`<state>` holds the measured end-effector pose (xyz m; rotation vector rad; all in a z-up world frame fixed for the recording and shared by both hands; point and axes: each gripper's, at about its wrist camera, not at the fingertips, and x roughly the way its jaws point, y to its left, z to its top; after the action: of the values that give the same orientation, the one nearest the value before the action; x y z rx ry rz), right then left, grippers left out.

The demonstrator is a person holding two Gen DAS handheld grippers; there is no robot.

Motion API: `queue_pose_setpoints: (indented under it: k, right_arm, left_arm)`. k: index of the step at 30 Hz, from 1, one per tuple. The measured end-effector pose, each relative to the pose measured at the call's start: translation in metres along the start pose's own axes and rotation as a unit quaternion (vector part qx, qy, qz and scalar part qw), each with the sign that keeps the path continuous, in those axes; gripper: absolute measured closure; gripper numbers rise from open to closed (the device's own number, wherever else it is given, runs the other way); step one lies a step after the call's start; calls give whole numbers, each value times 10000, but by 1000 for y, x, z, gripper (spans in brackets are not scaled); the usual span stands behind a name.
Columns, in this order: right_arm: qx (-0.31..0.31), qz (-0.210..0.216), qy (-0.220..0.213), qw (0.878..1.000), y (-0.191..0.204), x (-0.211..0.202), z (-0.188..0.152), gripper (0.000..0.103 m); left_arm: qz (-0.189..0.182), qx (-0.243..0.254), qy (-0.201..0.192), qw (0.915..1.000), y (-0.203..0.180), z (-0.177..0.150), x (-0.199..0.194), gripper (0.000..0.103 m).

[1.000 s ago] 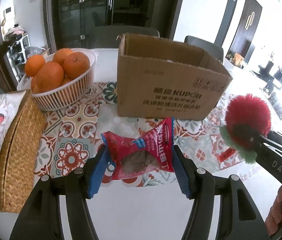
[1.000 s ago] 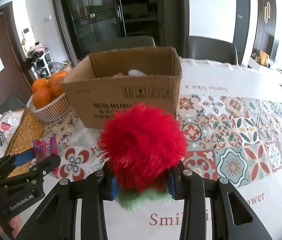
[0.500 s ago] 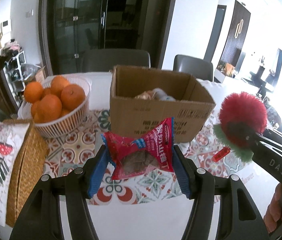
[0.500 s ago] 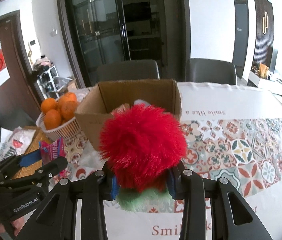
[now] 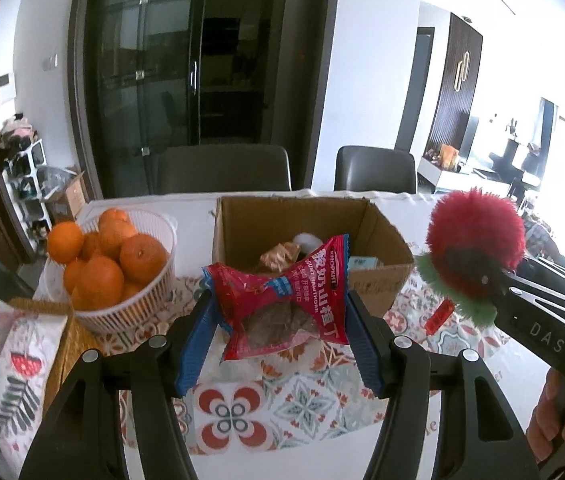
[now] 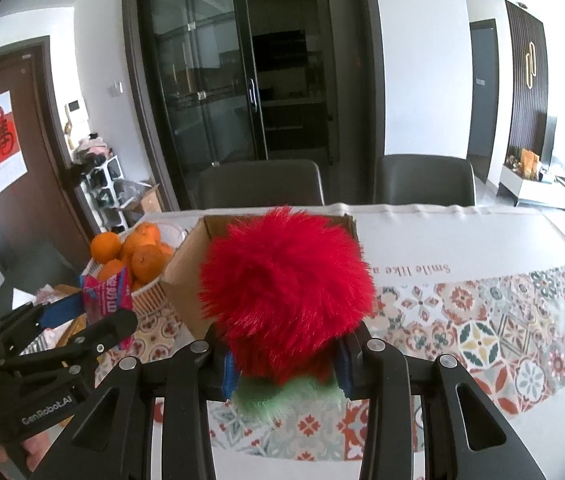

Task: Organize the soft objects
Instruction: 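Lift the candy with the left gripper while the right gripper carries the pompom over the box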

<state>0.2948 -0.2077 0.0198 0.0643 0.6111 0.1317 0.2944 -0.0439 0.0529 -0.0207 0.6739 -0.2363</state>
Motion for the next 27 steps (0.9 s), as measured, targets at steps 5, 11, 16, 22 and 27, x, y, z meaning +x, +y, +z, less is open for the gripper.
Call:
queue_pose_setpoints:
  k: [5, 11, 16, 22, 27]
  right_arm:
    - [11, 53, -103, 9999, -1, 3, 13, 65]
    - [-33, 74, -209, 9997, 2, 8, 25, 65]
    - [-1, 167, -186, 9997, -3, 20, 39, 65]
    - [46, 305, -71, 9995, -11, 42, 55, 65]
    - [39, 388, 44, 9992, -13, 59, 67, 65]
  left_arm:
    - [-67, 46, -118, 9999, 1, 14, 4, 41]
    - [-136, 111, -161, 9997, 2, 31, 13, 41]
    - [-126, 190, -219, 9995, 2, 46, 24, 41]
    - [-183, 179, -129, 9996, 3, 62, 46, 41]
    - [-252, 87, -3, 9996, 10, 71, 64, 41]
